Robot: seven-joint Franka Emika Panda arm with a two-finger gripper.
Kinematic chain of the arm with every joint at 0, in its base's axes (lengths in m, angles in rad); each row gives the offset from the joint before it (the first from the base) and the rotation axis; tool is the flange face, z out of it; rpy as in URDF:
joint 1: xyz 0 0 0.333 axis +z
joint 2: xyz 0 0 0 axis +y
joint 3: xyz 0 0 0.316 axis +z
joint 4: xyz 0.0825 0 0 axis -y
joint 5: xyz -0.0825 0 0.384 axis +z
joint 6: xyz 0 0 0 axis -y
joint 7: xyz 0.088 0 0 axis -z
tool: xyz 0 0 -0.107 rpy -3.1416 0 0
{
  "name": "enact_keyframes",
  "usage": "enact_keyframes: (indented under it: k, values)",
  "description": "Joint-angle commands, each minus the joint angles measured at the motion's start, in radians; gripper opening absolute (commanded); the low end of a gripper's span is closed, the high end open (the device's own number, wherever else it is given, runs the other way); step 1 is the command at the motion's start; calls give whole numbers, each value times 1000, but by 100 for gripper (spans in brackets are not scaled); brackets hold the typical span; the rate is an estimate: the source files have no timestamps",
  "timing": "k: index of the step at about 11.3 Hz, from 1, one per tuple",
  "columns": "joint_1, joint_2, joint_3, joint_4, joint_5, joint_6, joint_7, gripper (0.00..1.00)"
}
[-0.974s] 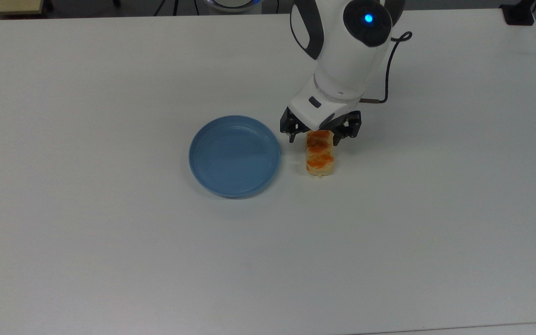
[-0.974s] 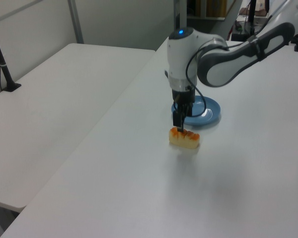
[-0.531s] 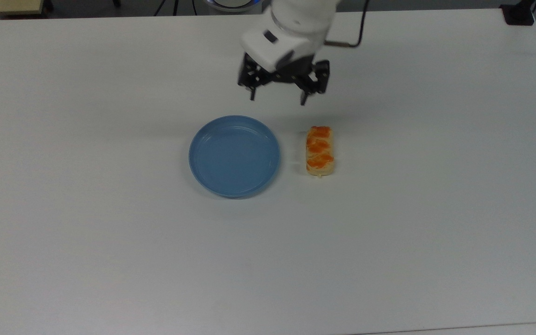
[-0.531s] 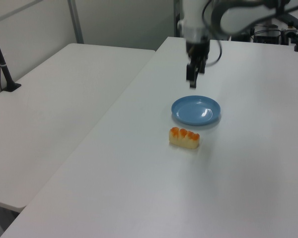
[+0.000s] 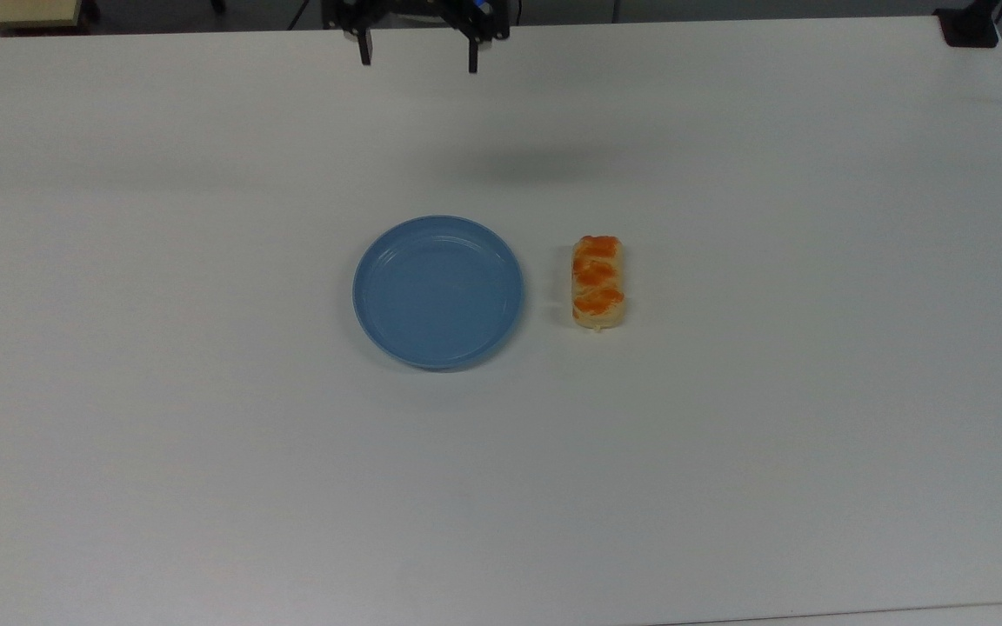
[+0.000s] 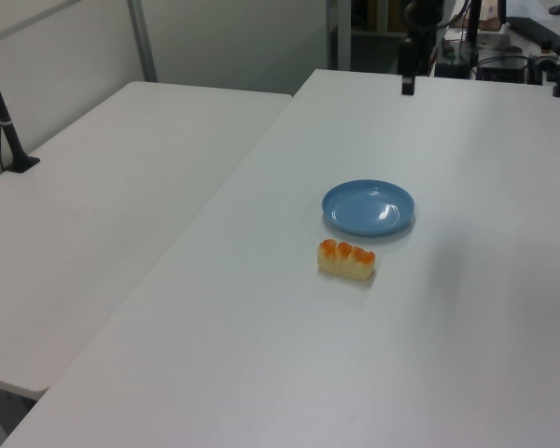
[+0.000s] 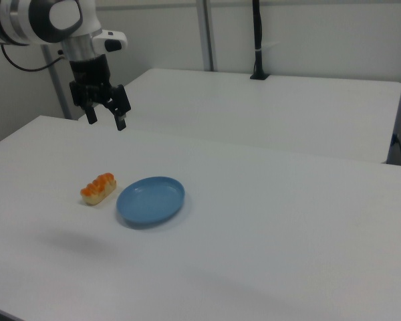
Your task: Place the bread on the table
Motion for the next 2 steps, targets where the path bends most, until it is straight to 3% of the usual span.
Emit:
enact_keyframes:
  k: [1, 2]
  values:
    - [-3, -31, -3, -35, 25, -16, -18, 100]
    - [-1, -31, -3, -35, 25, -17, -18, 100]
